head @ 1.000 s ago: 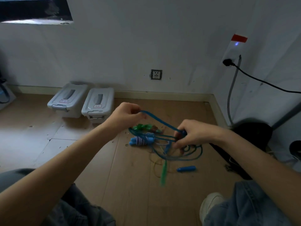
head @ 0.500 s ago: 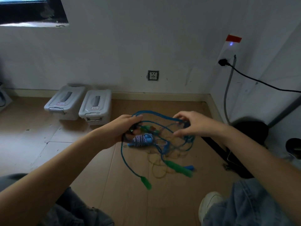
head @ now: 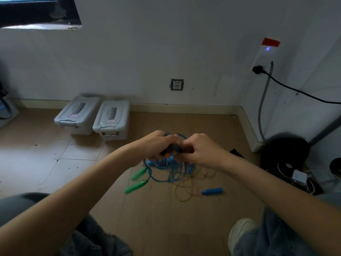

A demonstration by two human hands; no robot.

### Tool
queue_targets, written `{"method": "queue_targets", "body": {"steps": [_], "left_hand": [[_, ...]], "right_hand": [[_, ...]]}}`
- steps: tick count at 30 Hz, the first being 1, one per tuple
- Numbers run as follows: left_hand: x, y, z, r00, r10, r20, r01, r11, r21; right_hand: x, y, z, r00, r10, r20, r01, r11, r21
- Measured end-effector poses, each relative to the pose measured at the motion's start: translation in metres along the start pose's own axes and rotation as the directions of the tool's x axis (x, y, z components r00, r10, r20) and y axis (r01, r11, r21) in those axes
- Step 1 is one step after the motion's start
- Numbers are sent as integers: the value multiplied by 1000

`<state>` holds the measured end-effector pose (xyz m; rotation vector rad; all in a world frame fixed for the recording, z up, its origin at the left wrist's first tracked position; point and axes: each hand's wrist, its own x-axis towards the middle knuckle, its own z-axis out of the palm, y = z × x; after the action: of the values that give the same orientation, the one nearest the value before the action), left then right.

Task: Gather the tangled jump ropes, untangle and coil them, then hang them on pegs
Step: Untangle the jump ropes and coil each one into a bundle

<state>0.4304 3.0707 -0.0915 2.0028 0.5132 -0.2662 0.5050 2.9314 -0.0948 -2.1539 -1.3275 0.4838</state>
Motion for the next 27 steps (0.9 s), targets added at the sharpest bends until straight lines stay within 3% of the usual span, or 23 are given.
{"method": "queue_targets", "body": {"steps": [3,5,7,9,10,11,12,14,16,17,19,21,23,25,27], "left_hand": [[5,-13,1,1000,-12,-3,12,999,46],[5,-23,3,998,-58,39,59,998,-26],[4,-33,6,994,-92,57,93,996,-15],[4,-42,6,992,-121,26,120,992,35],[5,-43,3,992,-127,-13,127,991,51],[4,-43,-1,991,-128,-45,129,991,22],[3,-39,-4,989,-125,-72,122,991,-51],[1,-28,-10,990,-104,-96,84,977,-196],[-1,-15,-10,993,-63,-102,42,980,-192],[-2,-10,-8,994,-32,-102,13,982,-186],[-6,-1,-3,996,-3,-93,-17,976,-216],[-7,4,1,997,20,-78,-38,971,-234],[-7,6,3,997,30,-74,-44,980,-195],[-4,4,3,996,21,-91,-35,987,-156],[-2,-1,1,994,1,-113,-14,993,-113]], "right_hand": [[-2,4,-17,999,31,-45,-22,982,190],[-5,8,-31,976,81,-200,5,918,398],[-6,15,-41,882,236,-408,64,798,600],[-6,23,-49,737,391,-551,141,708,692],[-7,28,-52,683,425,-594,114,741,662],[-8,34,-55,674,418,-609,-1,825,565],[-9,40,-58,730,387,-564,-176,903,392],[-13,45,-55,876,426,-225,-448,893,-52],[-17,42,-43,873,486,40,-455,842,-290],[-16,35,-36,905,419,76,-387,885,-260],[-14,18,-23,973,206,99,-205,978,-21],[-9,8,-10,988,117,103,-134,977,169],[-5,3,-1,997,79,1,-77,979,190],[-3,1,1,992,25,-127,-15,997,81],[-3,0,-1,996,5,-92,6,993,114]]}}
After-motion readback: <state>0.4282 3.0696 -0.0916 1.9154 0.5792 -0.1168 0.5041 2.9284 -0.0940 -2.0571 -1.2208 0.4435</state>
